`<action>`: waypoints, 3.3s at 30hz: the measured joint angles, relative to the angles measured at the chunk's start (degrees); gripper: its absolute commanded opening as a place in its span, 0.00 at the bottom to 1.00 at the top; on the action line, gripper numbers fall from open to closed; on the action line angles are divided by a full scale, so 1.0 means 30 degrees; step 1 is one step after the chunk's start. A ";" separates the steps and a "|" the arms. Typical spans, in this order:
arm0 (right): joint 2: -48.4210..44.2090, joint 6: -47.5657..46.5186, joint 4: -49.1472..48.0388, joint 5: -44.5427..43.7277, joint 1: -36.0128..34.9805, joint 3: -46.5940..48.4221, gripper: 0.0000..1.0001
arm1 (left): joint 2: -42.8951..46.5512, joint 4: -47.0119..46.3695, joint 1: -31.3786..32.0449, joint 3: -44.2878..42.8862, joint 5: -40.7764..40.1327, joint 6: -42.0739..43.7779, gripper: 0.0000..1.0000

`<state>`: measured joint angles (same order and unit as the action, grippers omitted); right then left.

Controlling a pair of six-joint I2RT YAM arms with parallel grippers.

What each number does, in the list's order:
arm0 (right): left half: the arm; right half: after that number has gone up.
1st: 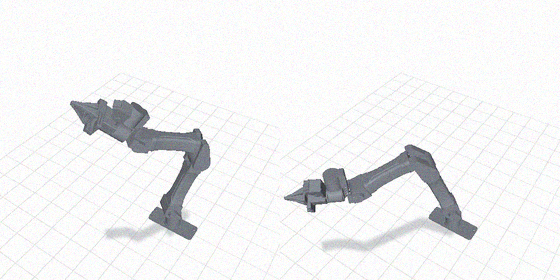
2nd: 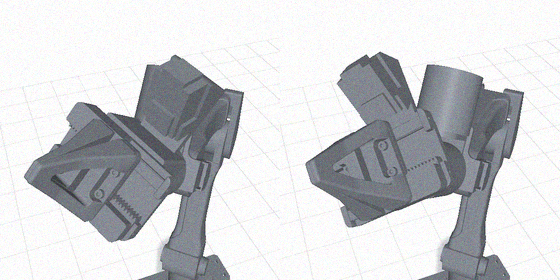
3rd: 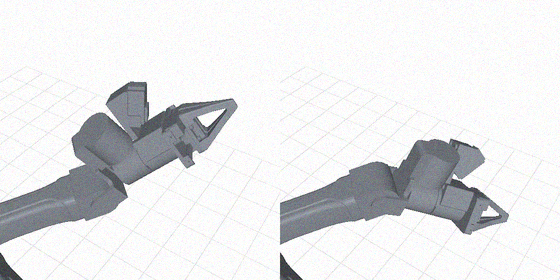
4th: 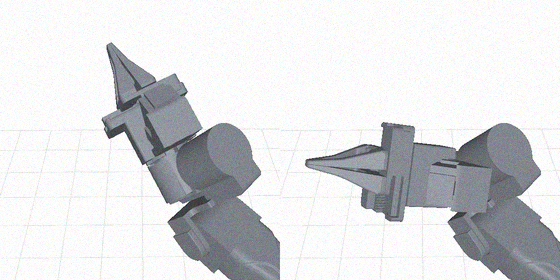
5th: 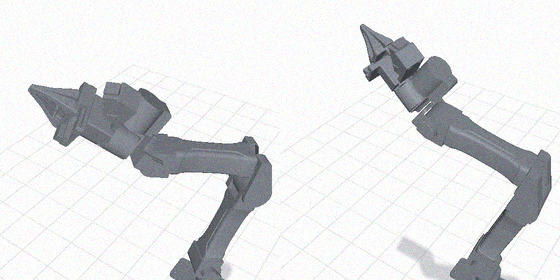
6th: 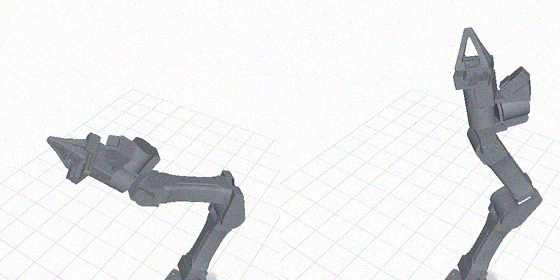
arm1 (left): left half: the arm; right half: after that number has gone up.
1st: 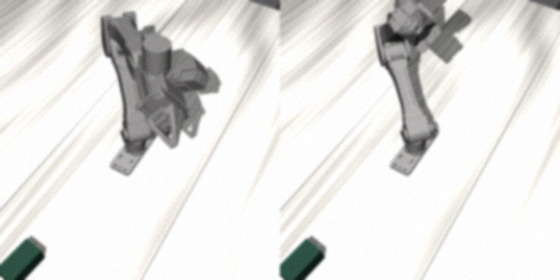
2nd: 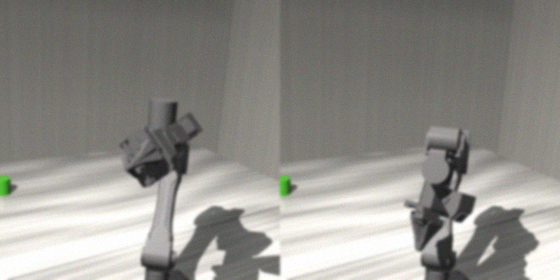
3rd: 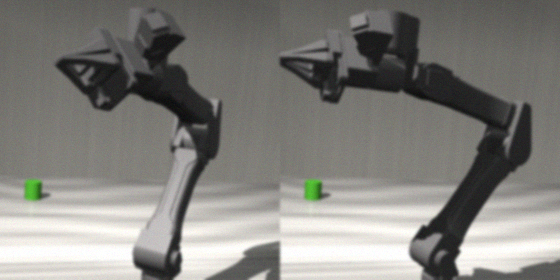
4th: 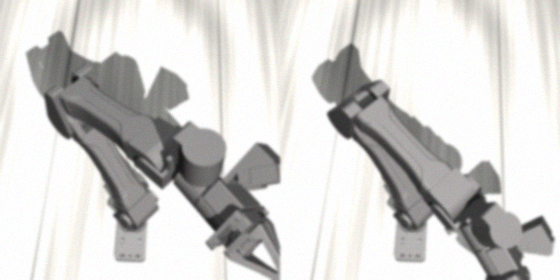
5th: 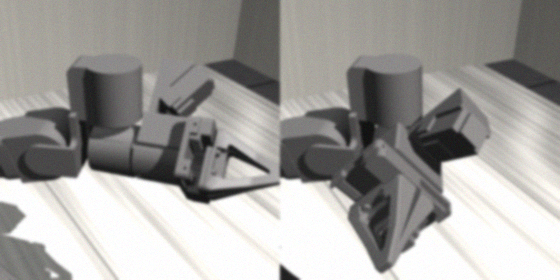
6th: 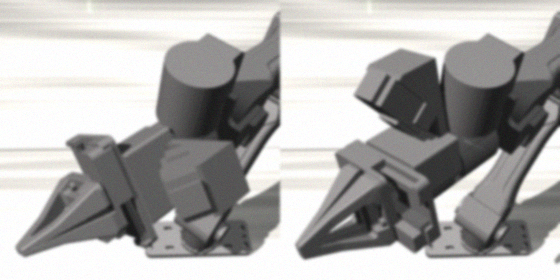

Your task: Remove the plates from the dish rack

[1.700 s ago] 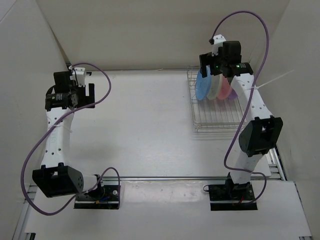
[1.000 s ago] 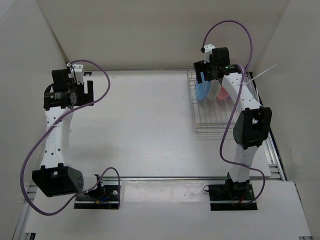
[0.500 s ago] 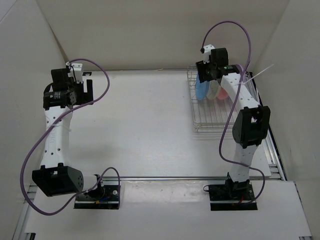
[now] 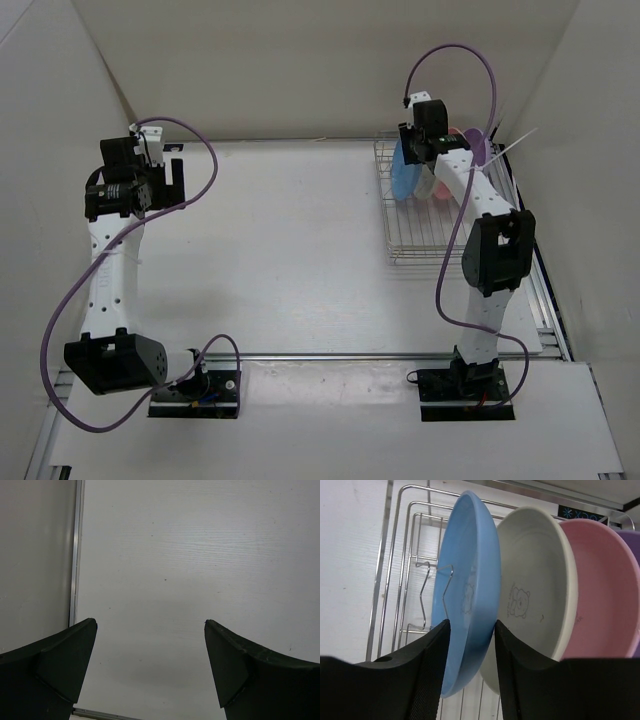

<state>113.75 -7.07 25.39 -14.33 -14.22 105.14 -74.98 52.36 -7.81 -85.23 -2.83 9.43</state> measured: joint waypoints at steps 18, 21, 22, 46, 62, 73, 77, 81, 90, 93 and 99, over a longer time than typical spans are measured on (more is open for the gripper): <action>-0.0007 0.0517 -0.0896 -0.3920 -0.1071 -0.0641 0.21 | 0.0270 -0.0182 -0.0095 0.0255 -0.0124 -0.0146 1.00; -0.0007 0.0525 -0.1005 -0.4473 -0.1115 -0.0641 0.14 | 0.0401 -0.0175 -0.0153 0.0466 -0.0109 -0.0146 1.00; -0.0007 0.0532 -0.1005 -0.4648 -0.1129 -0.0641 0.13 | 0.0430 -0.0175 -0.0168 0.0495 -0.0109 -0.0146 1.00; -0.0015 -0.1195 -0.2113 -0.9362 -0.2324 -0.0947 0.01 | 0.0663 -0.0576 -0.0233 0.0787 0.0313 -0.0146 1.00; 0.0998 -0.3781 -0.1778 -1.2611 -0.2645 0.4962 0.00 | 0.0780 -0.1107 -0.0233 0.1027 0.0787 -0.0372 1.00; -0.0117 -0.3249 0.0219 -1.1613 -0.3024 0.6011 0.00 | -0.0240 -0.1027 -0.0233 -0.0313 0.2878 -0.1362 1.00; -0.2878 -0.1829 0.2834 -0.7031 -0.3184 0.5952 0.00 | -0.2149 -0.1158 -0.0058 -0.3126 0.6266 -0.2251 1.00; -0.7038 -0.1035 0.3767 -0.1938 -0.3264 0.5085 0.00 | -0.4379 -0.1362 0.1107 -0.5843 0.9610 -0.3330 1.00; -0.8903 -0.0882 0.4677 0.4634 -0.3293 0.4772 0.00 | -0.9245 -0.3024 0.4277 -1.0244 1.4382 -0.4845 1.00; -0.7606 -0.0947 0.5493 0.5166 -0.3293 0.4663 0.00 | -0.9887 -0.3614 0.5209 -1.1293 1.5467 -0.5158 1.00; -0.6084 -0.1217 0.6360 0.5304 -0.3206 0.4714 0.00 | -0.9865 -0.4758 0.6426 -1.1766 1.6939 -0.5399 1.00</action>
<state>95.50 -10.72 44.47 1.58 -23.83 119.28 -104.57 38.09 11.46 -120.53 47.99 -6.76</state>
